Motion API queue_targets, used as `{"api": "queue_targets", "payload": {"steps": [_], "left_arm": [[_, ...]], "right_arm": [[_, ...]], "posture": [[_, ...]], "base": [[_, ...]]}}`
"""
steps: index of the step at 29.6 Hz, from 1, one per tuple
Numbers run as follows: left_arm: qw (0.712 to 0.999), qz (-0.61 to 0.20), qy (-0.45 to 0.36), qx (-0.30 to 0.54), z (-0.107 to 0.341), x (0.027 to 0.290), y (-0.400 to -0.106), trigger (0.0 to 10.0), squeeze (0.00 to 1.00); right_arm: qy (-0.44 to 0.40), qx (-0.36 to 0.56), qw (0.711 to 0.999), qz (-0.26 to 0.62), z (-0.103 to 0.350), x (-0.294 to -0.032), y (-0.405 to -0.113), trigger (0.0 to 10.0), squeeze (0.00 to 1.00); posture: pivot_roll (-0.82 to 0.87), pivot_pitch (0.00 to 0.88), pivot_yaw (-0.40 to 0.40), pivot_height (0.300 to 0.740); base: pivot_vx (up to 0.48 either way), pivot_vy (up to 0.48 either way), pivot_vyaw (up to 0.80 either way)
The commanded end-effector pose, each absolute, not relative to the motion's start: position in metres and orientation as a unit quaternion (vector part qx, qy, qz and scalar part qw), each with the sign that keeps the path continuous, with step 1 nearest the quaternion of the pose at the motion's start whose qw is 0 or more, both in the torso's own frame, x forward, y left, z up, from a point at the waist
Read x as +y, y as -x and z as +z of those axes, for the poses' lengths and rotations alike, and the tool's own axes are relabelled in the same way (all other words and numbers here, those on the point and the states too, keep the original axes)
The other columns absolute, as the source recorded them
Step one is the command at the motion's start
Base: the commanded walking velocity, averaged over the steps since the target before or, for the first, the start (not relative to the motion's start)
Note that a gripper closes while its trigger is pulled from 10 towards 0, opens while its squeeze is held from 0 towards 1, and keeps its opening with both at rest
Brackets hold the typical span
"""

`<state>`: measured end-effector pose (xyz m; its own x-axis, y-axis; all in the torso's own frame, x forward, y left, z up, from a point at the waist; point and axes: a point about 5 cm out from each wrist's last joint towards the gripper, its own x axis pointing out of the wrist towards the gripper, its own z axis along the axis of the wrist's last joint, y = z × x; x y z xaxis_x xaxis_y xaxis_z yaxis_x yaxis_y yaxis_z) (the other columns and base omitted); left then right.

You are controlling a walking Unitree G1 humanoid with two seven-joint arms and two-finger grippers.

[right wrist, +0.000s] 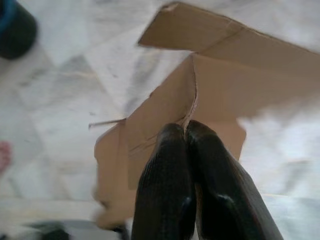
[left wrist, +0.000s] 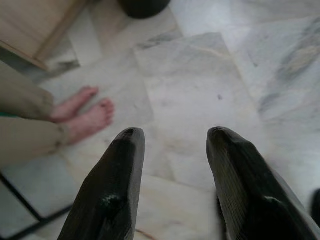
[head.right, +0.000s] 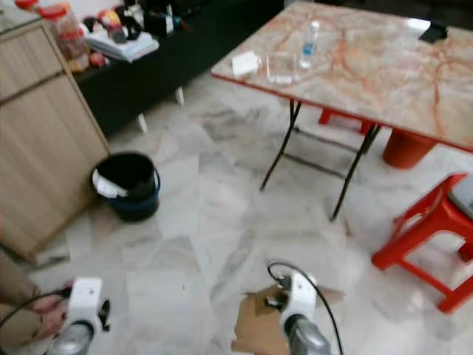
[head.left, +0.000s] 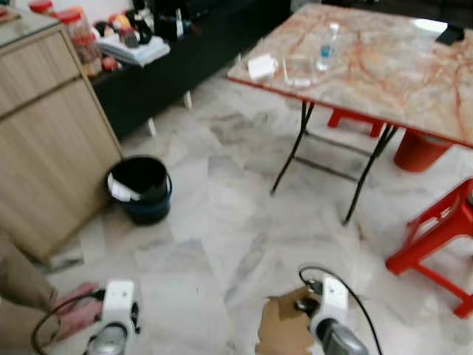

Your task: Picking trash to rubbish bin

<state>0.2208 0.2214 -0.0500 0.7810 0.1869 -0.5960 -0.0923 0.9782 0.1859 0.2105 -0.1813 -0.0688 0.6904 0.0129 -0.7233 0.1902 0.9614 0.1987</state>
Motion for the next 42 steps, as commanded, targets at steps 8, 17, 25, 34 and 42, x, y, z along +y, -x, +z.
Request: {"api": "queue_targets", "payload": {"steps": [8,17,25,34,42], "left_arm": [[0.923,0.092,-0.086,0.362,-0.06,0.234,-0.201,10.0,0.0],[0.918,0.098,-0.085,0.376,-0.064,0.234,-0.195,10.0,0.0],[0.909,0.105,-0.083,0.394,-0.07,0.235,-0.185,10.0,0.0],[0.908,0.106,-0.086,0.397,-0.07,0.236,-0.184,10.0,0.0],[0.908,0.105,-0.088,0.397,-0.07,0.237,-0.184,10.0,0.0]], "right_arm": [[-0.129,0.417,0.899,-0.042,-0.076,-0.168,-0.202,10.0,0.0],[-0.135,0.424,0.894,-0.042,-0.077,-0.166,-0.199,10.0,0.0],[-0.107,0.436,0.893,-0.038,-0.08,-0.168,-0.194,10.0,0.0],[-0.105,0.438,0.892,-0.037,-0.08,-0.167,-0.194,10.0,0.0],[-0.103,0.434,0.895,-0.029,-0.079,-0.165,-0.198,10.0,0.0]], "posture": [[0.11,0.173,-0.017,0.74],[0.11,0.171,-0.014,0.74],[0.11,0.166,-0.013,0.74],[0.11,0.156,-0.008,0.74],[0.12,0.149,-0.007,0.74]], "base": [[0.408,0.0,0.63],[0.405,0.0,0.0],[0.397,0.0,0.16],[0.39,0.0,0.78],[0.388,0.0,0.13]]}}
